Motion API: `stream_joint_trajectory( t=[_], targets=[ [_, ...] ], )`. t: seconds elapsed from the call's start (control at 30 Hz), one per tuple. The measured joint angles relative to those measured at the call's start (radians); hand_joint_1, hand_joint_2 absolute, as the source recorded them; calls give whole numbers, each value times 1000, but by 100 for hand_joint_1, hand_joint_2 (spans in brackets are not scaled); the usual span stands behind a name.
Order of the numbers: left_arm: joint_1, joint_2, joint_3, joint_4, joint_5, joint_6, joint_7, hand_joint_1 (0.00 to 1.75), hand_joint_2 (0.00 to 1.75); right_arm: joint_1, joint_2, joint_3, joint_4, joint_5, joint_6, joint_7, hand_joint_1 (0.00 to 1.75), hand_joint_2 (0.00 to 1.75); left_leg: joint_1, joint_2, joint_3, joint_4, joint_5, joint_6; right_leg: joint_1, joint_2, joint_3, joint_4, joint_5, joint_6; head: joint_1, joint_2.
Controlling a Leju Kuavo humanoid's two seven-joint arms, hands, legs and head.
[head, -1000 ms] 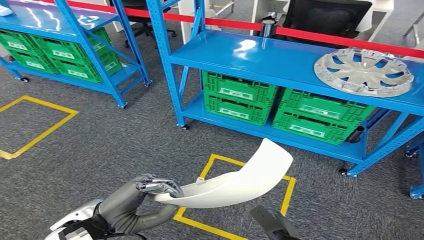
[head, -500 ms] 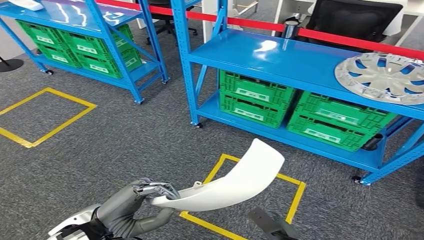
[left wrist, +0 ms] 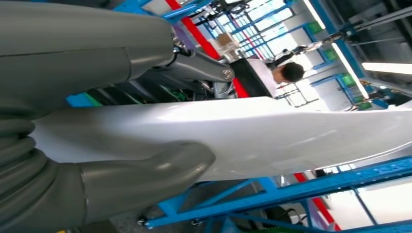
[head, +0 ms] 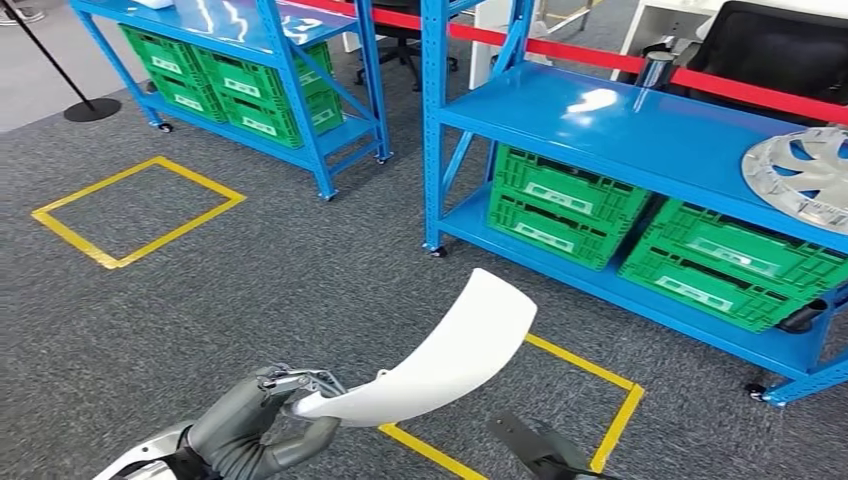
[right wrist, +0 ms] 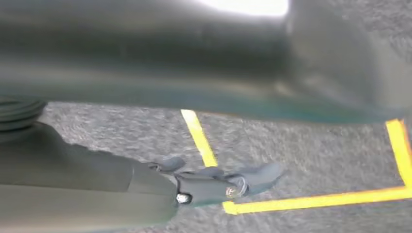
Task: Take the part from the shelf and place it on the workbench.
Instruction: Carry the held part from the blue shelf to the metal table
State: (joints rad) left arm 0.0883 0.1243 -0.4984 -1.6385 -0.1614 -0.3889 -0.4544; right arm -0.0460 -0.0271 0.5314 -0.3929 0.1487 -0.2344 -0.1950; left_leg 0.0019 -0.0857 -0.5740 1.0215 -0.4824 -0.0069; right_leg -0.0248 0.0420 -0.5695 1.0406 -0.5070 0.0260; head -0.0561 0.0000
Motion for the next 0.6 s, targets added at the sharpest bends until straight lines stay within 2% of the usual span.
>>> stream_joint_trajectory(
  t=[0.07,0.13,0.2,0.23,0.27,0.3,0.33,0.37,0.4,0.47,0.5,0.57,0.6],
  targets=[
    [4,3,5,0,2,4,0,175,175,-4,0,2,0,1,1,1,0,0,3,-6,-2,-1,2,-12,3,-14,-1,-2,4,-17,0,0],
    [8,5,9,-1,8,12,0,175,175,-10,0,4,0,4,2,3,0,0,4,22,-18,36,-22,-22,2,-27,1,-5,6,-30,-2,0],
    [11,6,12,-3,12,17,-1,175,175,-12,-1,5,1,5,2,8,0,0,3,62,-74,153,-84,-29,3,-45,2,-7,6,-38,-5,0],
    [13,6,13,-3,13,19,-2,175,175,-12,-2,5,2,6,2,10,0,0,3,71,-109,222,-114,-31,5,-55,2,-7,5,-40,-5,0],
    [15,6,13,-3,13,19,-3,175,175,-12,-2,6,3,6,2,11,0,0,4,75,-134,273,-130,-32,6,-65,2,-6,4,-41,-5,0],
    [17,7,13,-3,13,20,-3,175,175,-12,-3,6,4,6,2,12,0,0,4,77,-142,287,-124,-31,8,-75,2,-6,3,-42,-5,0],
    [18,7,14,-3,14,20,-4,175,175,-14,-3,6,6,6,2,12,0,0,4,79,-129,261,-101,-28,9,-84,4,-6,2,-42,-5,0],
    [19,8,14,-4,14,21,-4,175,175,-15,-3,6,6,6,2,12,0,0,3,85,-99,201,-65,-24,10,-92,6,-6,0,-41,-5,0],
    [18,8,15,-5,14,21,-5,175,175,-17,-3,7,7,6,2,11,0,0,1,100,-60,125,-33,-19,10,-99,8,-6,-1,-39,-5,0],
    [18,8,17,-8,14,21,-6,175,175,-21,-4,9,7,6,0,11,0,0,-7,126,-10,21,-1,-7,13,-110,11,-7,-4,-32,-5,0],
    [18,9,18,-9,14,21,-7,175,175,-21,-4,9,8,4,-6,11,0,0,-11,131,-4,2,0,-2,14,-116,13,-9,-4,-26,-5,0],
    [22,10,18,-10,13,21,-10,175,175,-19,-4,11,8,-4,-26,6,0,0,-12,114,-5,-4,4,8,14,-125,17,-13,-5,-13,-4,0],
    [24,11,18,-10,13,20,-12,175,175,-16,-4,11,8,-10,-37,0,0,0,-10,106,-3,-9,7,13,13,-119,17,-10,-10,-8,-4,0]
  ],
)
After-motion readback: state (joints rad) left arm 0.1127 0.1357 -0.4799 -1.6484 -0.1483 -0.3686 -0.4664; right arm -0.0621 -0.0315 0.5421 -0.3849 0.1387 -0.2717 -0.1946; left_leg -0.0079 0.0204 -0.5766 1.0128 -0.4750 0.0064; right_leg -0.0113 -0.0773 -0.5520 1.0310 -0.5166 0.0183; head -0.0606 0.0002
